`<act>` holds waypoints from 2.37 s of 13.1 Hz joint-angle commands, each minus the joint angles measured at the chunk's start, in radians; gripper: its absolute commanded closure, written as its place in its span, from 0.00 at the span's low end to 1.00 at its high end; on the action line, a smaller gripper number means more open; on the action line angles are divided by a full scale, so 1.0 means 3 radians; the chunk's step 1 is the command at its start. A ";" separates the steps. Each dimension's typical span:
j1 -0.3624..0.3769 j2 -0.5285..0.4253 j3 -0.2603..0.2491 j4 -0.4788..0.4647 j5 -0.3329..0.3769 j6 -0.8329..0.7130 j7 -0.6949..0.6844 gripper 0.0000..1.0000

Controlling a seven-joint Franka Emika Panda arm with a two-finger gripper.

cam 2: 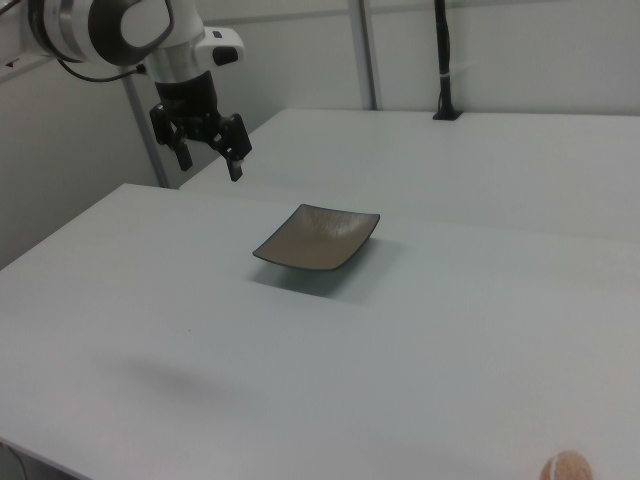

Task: Bread is placed on a ceramic plate
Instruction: 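Move the open gripper toward the orange bread roll, then lower the gripper over the bread roll and close on it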

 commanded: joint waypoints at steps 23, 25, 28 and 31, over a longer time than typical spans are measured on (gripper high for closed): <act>-0.1419 0.0410 -0.0591 -0.0210 -0.0299 0.0765 -0.1652 0.00; -0.1434 0.0589 -0.0750 -0.0318 -0.0299 0.1102 -0.1939 0.00; -0.1582 0.0931 -0.0755 -0.0344 -0.0299 0.1522 -0.1996 0.00; -0.1639 0.1228 -0.0755 -0.0354 -0.0329 0.1819 -0.2047 0.00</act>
